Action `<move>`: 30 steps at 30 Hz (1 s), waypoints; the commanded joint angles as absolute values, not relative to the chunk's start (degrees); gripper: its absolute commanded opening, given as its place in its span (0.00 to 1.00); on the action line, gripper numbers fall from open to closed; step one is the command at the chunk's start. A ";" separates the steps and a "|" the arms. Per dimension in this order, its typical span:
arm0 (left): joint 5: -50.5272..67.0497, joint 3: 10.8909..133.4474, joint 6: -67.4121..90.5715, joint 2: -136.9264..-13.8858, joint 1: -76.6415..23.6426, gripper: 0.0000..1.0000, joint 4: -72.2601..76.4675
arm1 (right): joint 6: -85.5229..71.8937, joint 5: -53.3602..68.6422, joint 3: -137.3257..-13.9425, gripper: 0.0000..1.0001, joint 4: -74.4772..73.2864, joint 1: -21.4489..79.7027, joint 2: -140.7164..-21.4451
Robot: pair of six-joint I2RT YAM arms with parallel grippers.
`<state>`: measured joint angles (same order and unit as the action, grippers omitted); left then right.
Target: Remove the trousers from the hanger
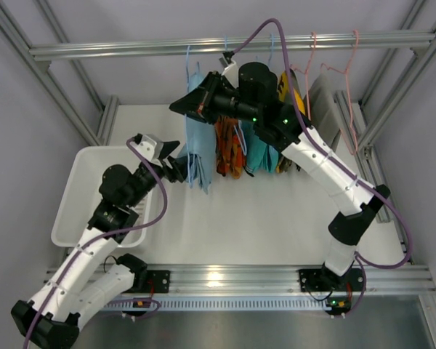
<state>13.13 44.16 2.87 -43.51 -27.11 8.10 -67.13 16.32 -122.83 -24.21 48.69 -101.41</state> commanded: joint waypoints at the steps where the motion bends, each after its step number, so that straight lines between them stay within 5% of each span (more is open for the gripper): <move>1: 6.96 45.97 2.20 -44.47 -27.07 0.67 13.01 | -67.15 18.02 -127.62 0.00 -14.59 48.16 -98.35; 30: 11.34 41.84 -3.95 -41.13 -27.07 0.64 9.93 | -66.62 21.18 -126.91 0.00 -9.41 46.41 -97.47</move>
<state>11.51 42.59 -2.59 -40.77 -27.14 8.23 -67.33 19.40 -122.80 -22.74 47.37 -101.41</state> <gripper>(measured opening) 0.642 0.028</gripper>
